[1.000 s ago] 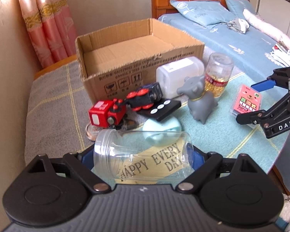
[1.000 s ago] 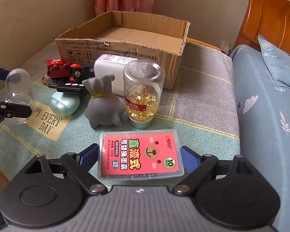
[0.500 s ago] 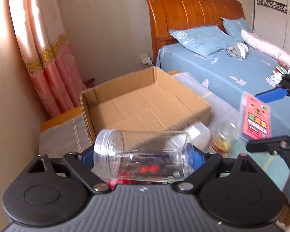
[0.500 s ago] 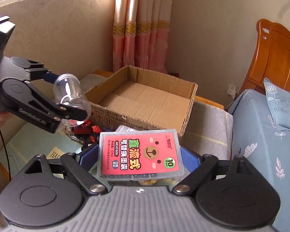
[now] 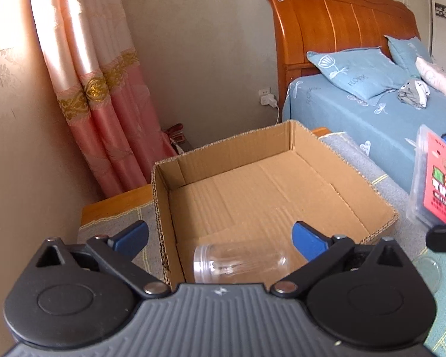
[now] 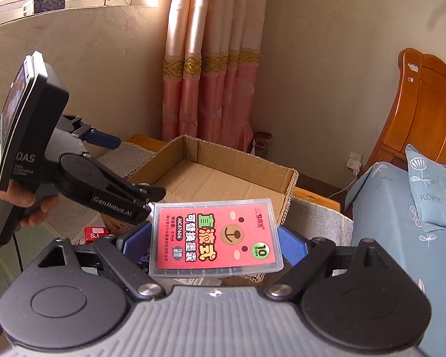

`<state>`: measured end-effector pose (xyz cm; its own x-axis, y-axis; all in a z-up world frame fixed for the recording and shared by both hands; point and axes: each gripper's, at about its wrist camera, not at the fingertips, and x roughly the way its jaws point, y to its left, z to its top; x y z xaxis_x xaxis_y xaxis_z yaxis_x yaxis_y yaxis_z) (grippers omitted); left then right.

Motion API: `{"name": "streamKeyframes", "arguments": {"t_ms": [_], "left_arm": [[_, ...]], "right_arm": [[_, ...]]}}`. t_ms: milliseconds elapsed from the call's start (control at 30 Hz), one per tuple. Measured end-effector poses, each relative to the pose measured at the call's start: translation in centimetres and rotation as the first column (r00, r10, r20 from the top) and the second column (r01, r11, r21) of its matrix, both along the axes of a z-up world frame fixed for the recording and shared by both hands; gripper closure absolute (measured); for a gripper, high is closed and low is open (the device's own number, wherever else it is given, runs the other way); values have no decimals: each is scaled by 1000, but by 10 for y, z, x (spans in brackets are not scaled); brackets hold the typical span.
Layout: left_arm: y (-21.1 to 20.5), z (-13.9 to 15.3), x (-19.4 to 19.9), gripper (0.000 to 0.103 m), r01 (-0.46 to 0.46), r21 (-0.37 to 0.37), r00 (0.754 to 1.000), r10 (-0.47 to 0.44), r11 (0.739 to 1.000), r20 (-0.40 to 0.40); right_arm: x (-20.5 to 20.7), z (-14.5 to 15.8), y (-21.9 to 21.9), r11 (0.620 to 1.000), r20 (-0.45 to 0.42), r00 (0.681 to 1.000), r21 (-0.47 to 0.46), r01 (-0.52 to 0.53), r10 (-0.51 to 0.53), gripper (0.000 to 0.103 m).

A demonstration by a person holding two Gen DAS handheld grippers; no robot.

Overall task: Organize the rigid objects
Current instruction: 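Carry cup and card pack into the cardboard box and open both tools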

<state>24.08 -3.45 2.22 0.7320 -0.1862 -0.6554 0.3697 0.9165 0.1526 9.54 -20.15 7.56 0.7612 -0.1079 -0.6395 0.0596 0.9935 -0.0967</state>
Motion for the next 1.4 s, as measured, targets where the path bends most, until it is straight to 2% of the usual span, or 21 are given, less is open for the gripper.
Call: {"name": "streamKeyframes", "arguments": {"t_ms": [133, 267, 433, 633, 767, 867, 967, 1233, 1400], "left_arm": [[3, -8, -17, 1, -17, 37, 1000, 17, 999, 5], [12, -10, -40, 1, -59, 36, 998, 59, 998, 16], [27, -10, -70, 1, -123, -24, 992, 124, 992, 36], [40, -9, -94, 1, -162, -107, 986, 166, 981, 25], [45, -10, -103, 1, -180, -115, 983, 183, 977, 18], [48, -11, -106, 1, -202, -108, 979, 205, 973, 11], [51, -11, -109, 1, -203, -109, 979, 206, 973, 11], [47, -13, -111, 1, -176, -111, 984, 177, 978, 3], [46, -12, -113, 1, -159, -118, 987, 161, 980, 4]], "right_arm": [[14, -3, -7, 1000, -24, 1000, 11, -1, 1, 10], [28, -9, -13, 1000, -51, 999, 27, 9, -8, 10], [56, -17, -22, 999, -93, 996, 44, 16, -12, 10], [107, -23, -35, 998, -137, 990, 44, 43, -37, 10], [139, -28, -45, 995, -152, 985, 55, 88, -78, 10], [156, -32, -50, 993, -150, 983, 40, 113, -106, 0], [159, -36, -48, 992, -150, 981, -5, 125, -124, 0], [133, -35, -38, 993, -143, 982, -33, 117, -121, 0], [113, -40, -33, 988, -152, 976, -33, 153, -157, 0]]}}
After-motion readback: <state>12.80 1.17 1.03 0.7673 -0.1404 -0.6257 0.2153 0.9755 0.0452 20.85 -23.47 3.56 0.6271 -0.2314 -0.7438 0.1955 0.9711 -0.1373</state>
